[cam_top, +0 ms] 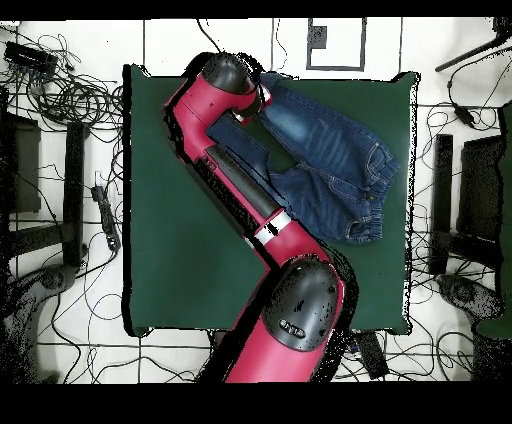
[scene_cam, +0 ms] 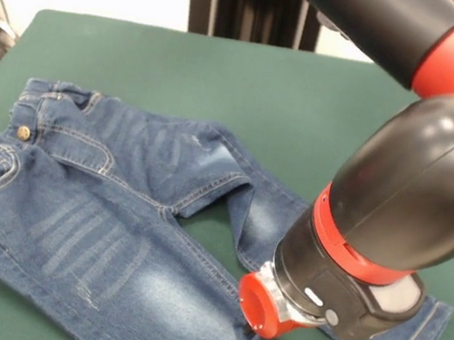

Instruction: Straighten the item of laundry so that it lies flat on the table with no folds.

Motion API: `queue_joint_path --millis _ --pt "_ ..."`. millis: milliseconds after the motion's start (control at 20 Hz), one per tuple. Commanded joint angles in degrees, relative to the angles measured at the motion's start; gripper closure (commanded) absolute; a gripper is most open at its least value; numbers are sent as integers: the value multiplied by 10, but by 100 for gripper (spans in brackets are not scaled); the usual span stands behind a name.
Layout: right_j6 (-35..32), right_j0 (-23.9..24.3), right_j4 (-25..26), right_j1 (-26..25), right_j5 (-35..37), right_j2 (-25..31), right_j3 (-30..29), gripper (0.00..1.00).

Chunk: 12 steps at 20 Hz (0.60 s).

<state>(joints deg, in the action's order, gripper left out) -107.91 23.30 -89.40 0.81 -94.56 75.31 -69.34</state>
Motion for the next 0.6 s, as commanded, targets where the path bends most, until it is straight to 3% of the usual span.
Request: queue_joint_path --millis 50,200,250,600 --pt "-74 -25 -27 -27 50 -40 22 100" --pt "-68 -26 -11 -28 61 -49 23 100" --pt "-60 -24 -5 -29 71 -52 21 0" --pt "-53 -16 -24 -30 69 -39 20 0"
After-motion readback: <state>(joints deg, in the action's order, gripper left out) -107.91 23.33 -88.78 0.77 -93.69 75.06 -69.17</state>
